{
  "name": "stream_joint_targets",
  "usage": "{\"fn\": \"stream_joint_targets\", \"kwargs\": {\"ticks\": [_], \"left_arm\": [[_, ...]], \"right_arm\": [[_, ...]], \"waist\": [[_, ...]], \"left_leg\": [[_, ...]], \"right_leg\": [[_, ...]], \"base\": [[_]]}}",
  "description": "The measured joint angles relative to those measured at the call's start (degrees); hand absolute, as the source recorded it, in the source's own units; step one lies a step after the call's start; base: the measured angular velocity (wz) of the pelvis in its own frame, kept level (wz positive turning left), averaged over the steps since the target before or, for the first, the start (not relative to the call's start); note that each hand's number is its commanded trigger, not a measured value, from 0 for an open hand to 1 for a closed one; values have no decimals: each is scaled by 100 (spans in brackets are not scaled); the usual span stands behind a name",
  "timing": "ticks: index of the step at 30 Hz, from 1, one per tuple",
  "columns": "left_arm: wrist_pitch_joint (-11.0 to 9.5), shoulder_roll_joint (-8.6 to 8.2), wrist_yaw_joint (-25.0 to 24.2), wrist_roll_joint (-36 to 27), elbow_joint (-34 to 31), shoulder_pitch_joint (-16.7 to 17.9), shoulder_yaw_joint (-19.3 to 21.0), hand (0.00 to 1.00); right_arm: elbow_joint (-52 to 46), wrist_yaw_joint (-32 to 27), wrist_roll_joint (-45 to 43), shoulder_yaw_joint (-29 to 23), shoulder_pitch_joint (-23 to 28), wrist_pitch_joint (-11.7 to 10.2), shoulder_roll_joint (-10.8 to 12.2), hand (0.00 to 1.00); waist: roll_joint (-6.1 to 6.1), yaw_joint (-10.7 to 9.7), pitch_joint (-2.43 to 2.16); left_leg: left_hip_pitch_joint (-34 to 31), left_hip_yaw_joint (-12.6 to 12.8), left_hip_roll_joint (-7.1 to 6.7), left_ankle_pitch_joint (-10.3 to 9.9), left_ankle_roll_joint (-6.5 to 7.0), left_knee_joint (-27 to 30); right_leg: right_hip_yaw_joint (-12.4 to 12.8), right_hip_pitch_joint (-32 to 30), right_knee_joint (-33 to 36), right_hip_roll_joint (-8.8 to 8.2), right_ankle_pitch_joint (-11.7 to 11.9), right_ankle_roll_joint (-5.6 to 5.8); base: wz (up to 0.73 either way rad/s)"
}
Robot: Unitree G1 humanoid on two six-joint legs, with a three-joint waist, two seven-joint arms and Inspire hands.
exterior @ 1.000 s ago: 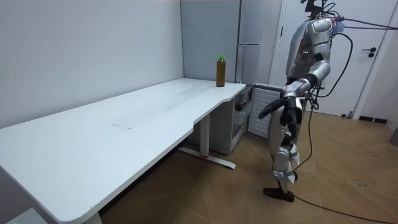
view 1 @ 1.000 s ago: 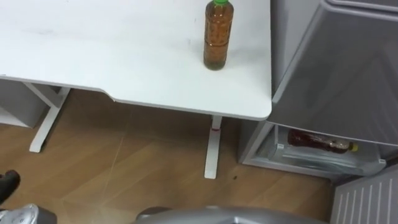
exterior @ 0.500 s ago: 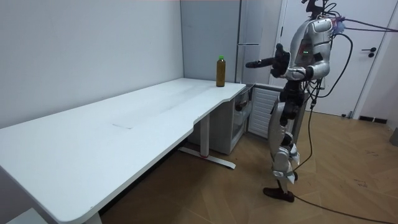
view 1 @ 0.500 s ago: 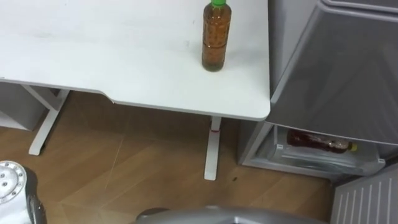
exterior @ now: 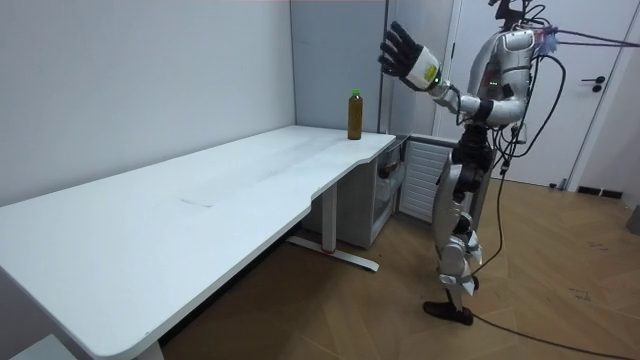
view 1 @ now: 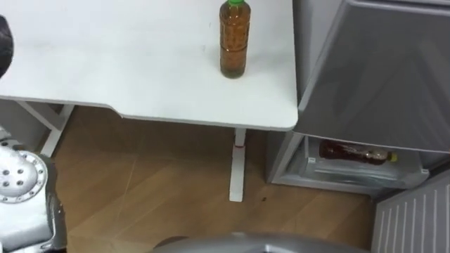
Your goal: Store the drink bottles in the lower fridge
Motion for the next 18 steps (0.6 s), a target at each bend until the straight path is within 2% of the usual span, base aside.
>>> {"fn": "stream_joint_targets", "kwargs": {"ticks": [4, 9, 14, 18], "left_arm": [[10, -1, -725, -45, -7, -25, -376, 0], [120, -1, -1498, -177, -6, -151, -690, 0], [144, -2, -2053, -259, 144, -519, -1074, 0], [303, -6, -2671, -404, 244, -646, -1262, 0]], "right_arm": [[98, -6, 1, 14, -114, 0, -4, 0], [183, 5, -5, 56, -300, -12, 10, 0], [221, 11, -6, 135, -403, -115, 41, 0], [181, 11, -5, 156, -408, -128, 56, 0]], "waist": [[24, -97, 20], [-42, -272, 57], [-94, -340, 95], [-101, -344, 96]], "left_leg": [[-11, 21, 9, 11, -11, -29], [44, 46, 9, 32, -12, -27], [79, 148, 17, 32, -11, -30], [38, 318, 46, 32, -11, -42]], "right_leg": [[15, -48, -3, 10, 0, 0], [52, -61, -3, 6, 0, 0], [223, -86, -8, 5, 0, 0], [463, -189, -4, 12, 1, -1]], "base": [[0], [-3], [-13], [-23]]}}
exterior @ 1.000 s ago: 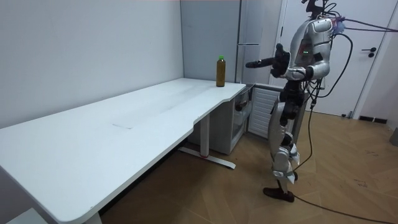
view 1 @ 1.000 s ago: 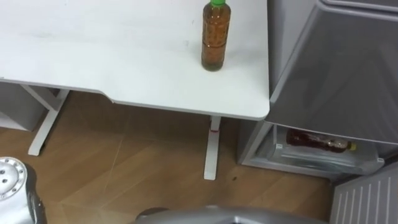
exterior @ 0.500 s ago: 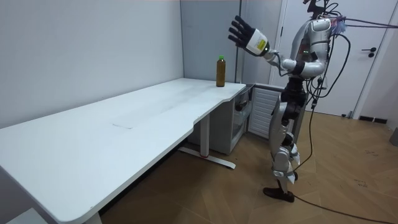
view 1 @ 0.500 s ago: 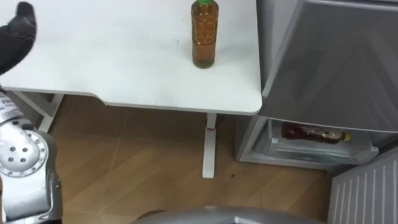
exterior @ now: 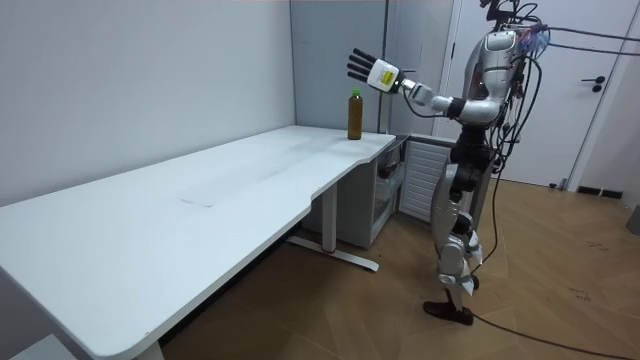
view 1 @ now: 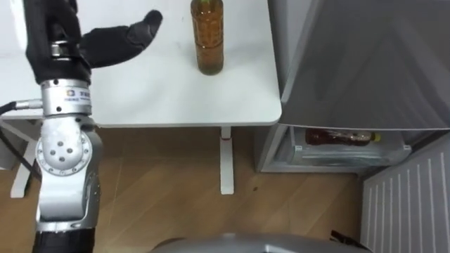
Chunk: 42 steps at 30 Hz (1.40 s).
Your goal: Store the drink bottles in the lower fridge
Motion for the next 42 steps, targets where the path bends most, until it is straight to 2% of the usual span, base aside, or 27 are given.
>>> {"fn": "stream_joint_targets", "kwargs": {"ticks": [2, 5, 7, 8, 14, 20, 23, 27, 29, 33, 36, 42], "left_arm": [[203, -2, -224, -49, 52, -16, -1, 0], [304, -2, -400, -53, 57, -30, 3, 0], [358, -2, -524, -52, 82, -62, 4, 0], [378, -2, -537, -50, 82, -71, 3, 0], [675, 0, -662, -172, 532, -489, 3, 0], [790, 0, -660, -268, 802, -501, 3, 0], [848, 0, -660, -320, 945, -511, 15, 0], [958, 5, -659, -543, 996, -525, 35, 0], [969, 9, -659, -745, 1153, -617, 47, 0], [1044, 31, -658, -944, 1540, -746, 46, 0], [1044, 29, -661, -1108, 2020, -863, 42, 0], [1064, 28, -633, -1394, 2770, -904, 0, 0]], "right_arm": [[-24, 0, -5, 0, 37, 10, 2, 0], [-71, 1, -8, -7, 56, 13, 22, 0], [-75, 9, -21, -39, 58, 26, 22, 0], [-76, 10, -33, -46, 58, 35, 22, 0], [-250, -73, -72, -56, 107, 214, 18, 0], [-308, -227, -68, -65, 118, 303, 16, 0], [-256, -263, -70, -105, 119, 341, 0, 0], [-247, -263, -75, -117, 131, 441, -8, 0], [-234, -282, -74, -113, 159, 504, -25, 0], [-174, -398, -96, -99, 174, 576, -32, 0], [-173, -434, -212, -93, 205, 649, -33, 0], [-253, -381, -225, -86, 158, 689, -7, 0]], "waist": [[-4, -67, -8], [-11, -123, -21], [-8, -140, -61], [-8, -169, -66], [27, -219, -88], [119, -343, -104], [151, -444, -93], [178, -468, -84], [185, -464, -39], [196, -491, -32], [155, -482, -8], [88, -526, 1]], "left_leg": [[-7, 25, 5, 0, 0, -3], [-1, 50, 8, 0, 0, -8], [8, 107, 22, -1, 0, -6], [9, 121, 25, -1, 0, -4], [76, 241, 76, -2, -3, -10], [107, 347, 93, -3, -2, -62], [103, 387, 96, -2, -2, -86], [106, 468, 110, -1, -1, -154], [184, 526, 112, 0, -1, -159], [203, 585, 115, 0, -1, -165], [286, 644, 124, 0, -2, -185], [289, 663, 126, 0, -2, -200]], "right_leg": [[40, -61, 9, 2, 1, -1], [70, -70, 15, 2, 1, -1], [140, -75, 15, 12, 4, -6], [160, -77, 15, 15, 6, -8], [326, -77, 62, 62, 21, -29], [420, -158, 127, 70, 27, -40], [502, -168, 159, 72, 30, -40], [582, -259, 212, 81, 30, -40], [646, -253, 209, 83, 30, -40], [697, -261, 207, 83, 30, -40], [779, -227, 208, 95, 30, -40], [806, -253, 212, 100, 30, -40]], "base": [[-9], [-4], [-11], [-8], [-9], [-11], [-7], [-11], [-17], [-10], [-10], [-3]]}}
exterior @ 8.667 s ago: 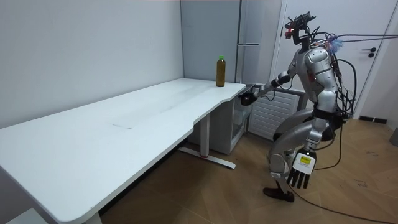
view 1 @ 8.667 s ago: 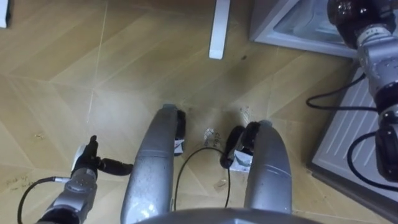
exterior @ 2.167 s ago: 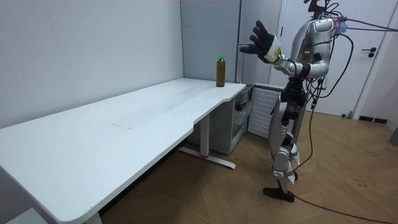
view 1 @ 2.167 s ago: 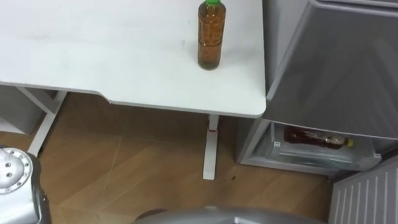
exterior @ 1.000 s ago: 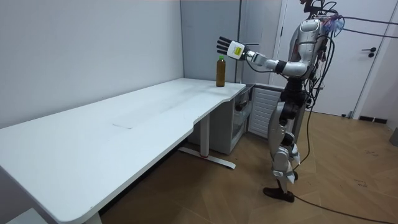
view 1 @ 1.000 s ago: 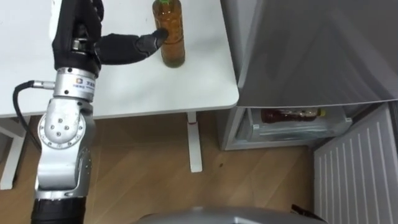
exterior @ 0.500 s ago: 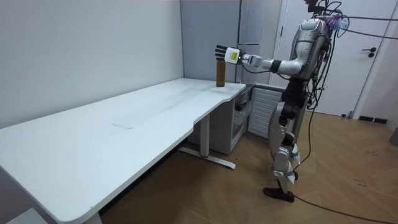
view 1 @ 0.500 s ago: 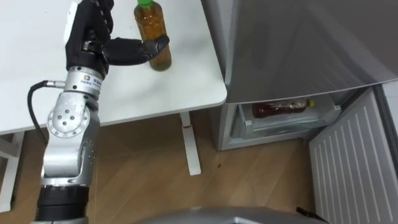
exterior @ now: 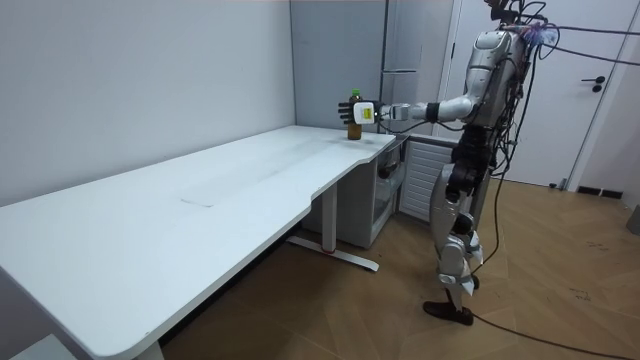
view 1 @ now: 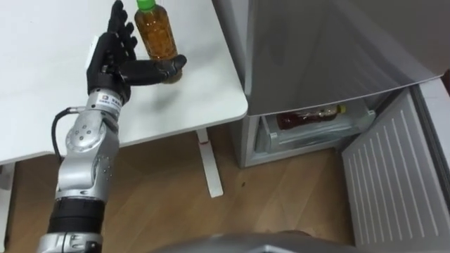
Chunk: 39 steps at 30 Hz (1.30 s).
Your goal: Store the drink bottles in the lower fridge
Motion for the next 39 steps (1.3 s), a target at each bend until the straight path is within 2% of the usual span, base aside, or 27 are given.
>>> {"fn": "stream_joint_targets", "kwargs": {"ticks": [4, 10, 14, 20, 23, 26, 27, 28, 29, 30, 39], "left_arm": [[0, 1, 20, -6, 85, -106, 1, 0], [0, 0, 30, -296, 342, -396, -4, 0], [3, 2, 127, -453, 585, -505, 6, 0], [44, 4, 144, -476, 854, -703, 16, 0], [45, 4, 218, -477, 851, -781, 119, 0], [45, 44, 289, -500, 838, -935, 161, 0], [45, 49, 301, -500, 838, -960, 170, 38], [45, 51, 362, -500, 833, -1005, 171, 52], [45, 53, 406, -501, 832, -1038, 172, 91], [44, 56, 416, -501, 831, -1053, 173, 100], [87, 151, 504, -497, 831, -1157, 171, 100]], "right_arm": [[-9, 12, 0, 0, -16, -1, 5, 0], [-25, -3, 1, -4, -13, -4, -13, 0], [-21, -4, 0, -4, -25, -2, -14, 0], [-4, 0, -2, -13, -31, -2, -9, 0], [15, 0, -29, -43, -33, 2, -13, 0], [8, 0, -47, -87, -14, 97, -19, 0], [7, 0, -47, -87, -16, 117, -19, 0], [10, -1, -47, -86, -2, 119, -18, 0], [10, -2, -48, -83, 7, 119, -18, 0], [10, -3, -48, -83, 11, 120, -19, 0], [-13, -43, -271, -78, -3, 250, -17, 0]], "waist": [[-32, 3, -25], [27, 3, -65], [43, 16, -72], [58, -6, -54], [76, -84, -49], [99, -76, -64], [101, -78, -66], [101, -81, -66], [100, -85, -66], [99, -85, -66], [55, -79, -75]], "left_leg": [[0, 0, 2, -1, 0, 5], [58, 11, 3, 0, -1, -6], [125, 123, 32, -1, -2, -34], [124, 136, 57, 1, -9, -35], [119, 142, 66, -3, -15, -49], [115, 202, 69, 7, -31, -136], [113, 209, 69, 9, -32, -138], [113, 219, 69, 11, -34, -135], [115, 233, 68, 12, -35, -131], [116, 245, 68, 12, -35, -131], [103, 266, 67, 12, -36, -142]], "right_leg": [[-1, -1, 1, 1, 1, 0], [17, 8, 0, 5, 1, 0], [145, 9, 0, 36, 12, -11], [162, -8, 3, 58, 28, -28], [169, -25, 5, 68, 30, -32], [239, -97, 23, 82, 34, -37], [250, -94, 24, 83, 34, -38], [263, -92, 25, 83, 34, -38], [299, -96, 24, 83, 34, -38], [308, -99, 22, 83, 34, -38], [328, -169, 9, 84, 34, -37]], "base": [[0], [-1], [-15], [-2], [0], [-11], [-13], [-9], [-9], [-8], [-2]]}}
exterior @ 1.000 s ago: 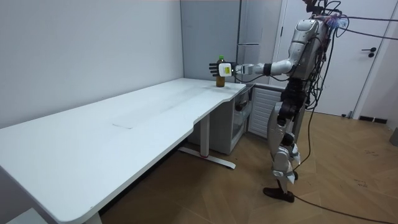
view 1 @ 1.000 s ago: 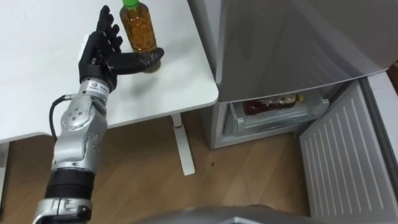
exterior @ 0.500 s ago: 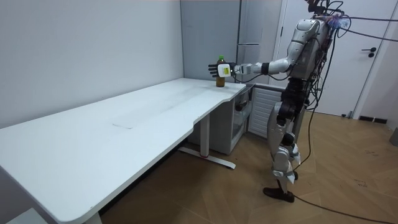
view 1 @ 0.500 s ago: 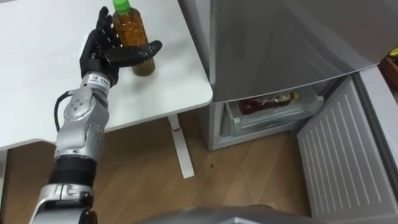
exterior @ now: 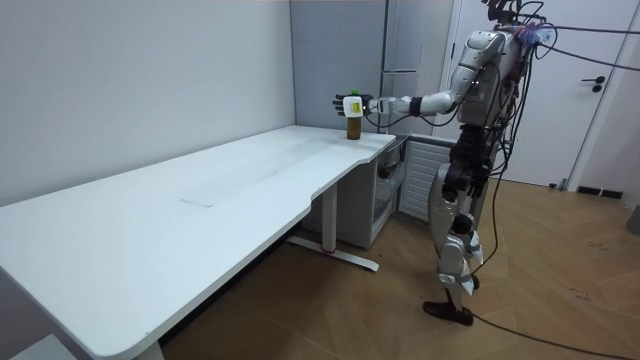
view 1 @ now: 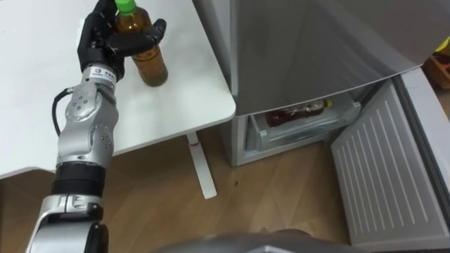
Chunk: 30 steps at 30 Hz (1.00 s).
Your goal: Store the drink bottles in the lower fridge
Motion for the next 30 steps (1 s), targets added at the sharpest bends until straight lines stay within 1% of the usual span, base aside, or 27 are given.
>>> {"fn": "stream_joint_targets", "kwargs": {"ticks": [3, 5, 7, 16, 20, 21, 23, 25, 29, 30], "left_arm": [[112, 98, 12, 24, 0, -9, 0, 100], [159, 106, 25, 26, 2, -9, -3, 100], [197, 107, 25, 36, 1, -9, -19, 100], [233, 101, -56, 32, -3, -11, -145, 100], [268, 98, -75, -76, -3, -10, -208, 100], [270, 98, -79, -132, -3, -11, -259, 100], [269, 63, -112, -277, -14, -10, -378, 100], [268, 30, -143, -387, -16, -10, -449, 100], [268, -2, -288, -337, -116, -11, -590, 100], [268, -36, -314, -331, -150, -10, -670, 100]], "right_arm": [[-62, -19, -78, 0, 2, 74, 0, 0], [-103, -16, -127, 15, -25, 119, 2, 0], [-176, -6, -127, 29, -24, 119, 8, 0], [-483, 102, -119, 121, -120, 96, 8, 0], [-695, 91, -126, 145, -111, 85, 18, 0], [-745, 90, -121, 201, -118, 41, 19, 0], [-863, 83, -120, 345, -121, -14, 10, 0], [-1007, 84, -126, 373, -133, -24, 35, 0], [-1372, 97, -227, 625, -277, -31, 49, 0], [-1438, 102, -260, 736, -341, -78, 59, 0]], "waist": [[-12, -4, -9], [-27, 10, -17], [-37, 11, -21], [-21, 4, -31], [10, 7, -13], [15, 0, -10], [18, 16, -5], [17, 15, -3], [15, 58, -1], [12, 107, 1]], "left_leg": [[-6, 1, 0, 0, 0, 0], [-8, 1, 0, 0, 0, -1], [-18, 3, 0, 0, 0, -1], [-32, 3, 3, 0, 0, 11], [6, 2, 3, 0, 0, 1], [8, 1, 3, 1, -1, -1], [6, -3, 3, 1, -1, -2], [8, -3, 3, 1, -1, -2], [-51, 13, 4, 2, -2, 4], [-49, 11, 4, 2, -2, 4]], "right_leg": [[0, -8, 0, 0, 0, 0], [0, -12, 4, 0, 0, 0], [0, -21, 4, 0, 0, 0], [-11, 13, -4, -3, 3, -2], [-13, 50, -14, -3, 3, -2], [-16, 55, -20, -3, 3, -2], [-16, 59, -21, -2, 3, -2], [-11, 59, -19, -2, 3, -2], [-13, -33, 9, -5, 5, -5], [-12, -39, 10, -4, 7, -6]], "base": [[0], [0], [0], [0], [0], [0], [0], [0], [-3], [0]]}}
